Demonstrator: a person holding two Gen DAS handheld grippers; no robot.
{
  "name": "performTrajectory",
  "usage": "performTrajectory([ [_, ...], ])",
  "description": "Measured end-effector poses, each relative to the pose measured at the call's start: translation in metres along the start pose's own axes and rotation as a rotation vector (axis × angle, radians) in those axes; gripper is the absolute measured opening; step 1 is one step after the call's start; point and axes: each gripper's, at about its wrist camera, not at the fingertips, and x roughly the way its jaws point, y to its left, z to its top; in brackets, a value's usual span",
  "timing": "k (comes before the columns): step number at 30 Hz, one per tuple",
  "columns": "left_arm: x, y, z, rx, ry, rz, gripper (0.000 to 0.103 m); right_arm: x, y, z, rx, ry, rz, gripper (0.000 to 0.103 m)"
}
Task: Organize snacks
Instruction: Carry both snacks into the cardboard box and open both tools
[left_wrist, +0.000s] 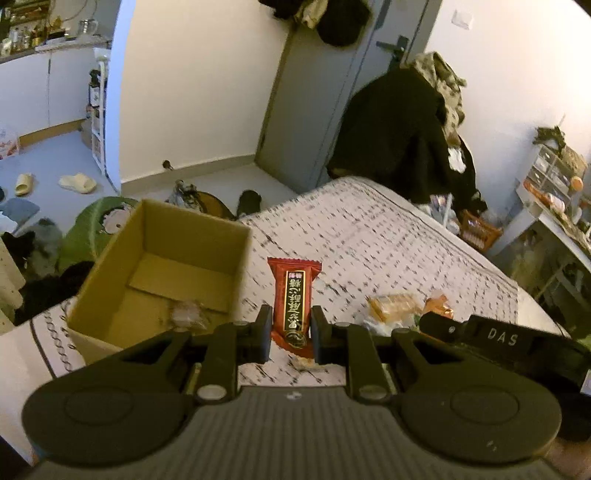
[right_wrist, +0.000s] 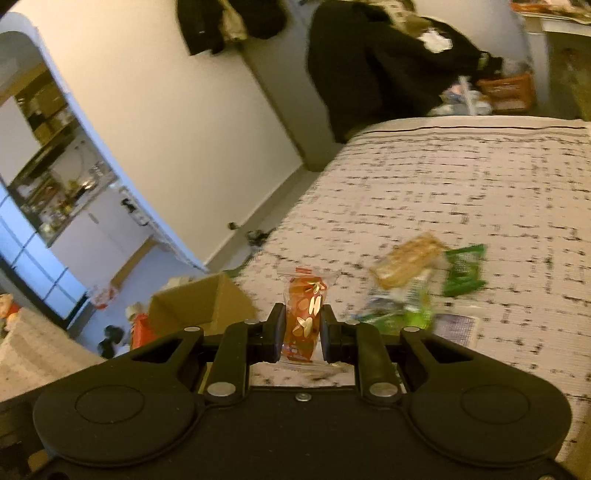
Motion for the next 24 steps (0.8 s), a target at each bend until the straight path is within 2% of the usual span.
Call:
performTrajectory([
  [5,-0.006,0.021,0.009,-0.023,-0.036,0.017,0.019,0.001,0.022,0.002,-0.033,0.000,0.063,0.019],
  [15,-0.008,0.066,0.019,-0.085,-0.082,0.063,0.019,0.020,0.056,-0.001,-0.086,0.023,0.121,0.019],
  [24,0.009,0.102,0.024,-0.133,-0.059,0.098,0.019,0.047,0.082,-0.006,-0.100,0.049,0.168,0.019],
])
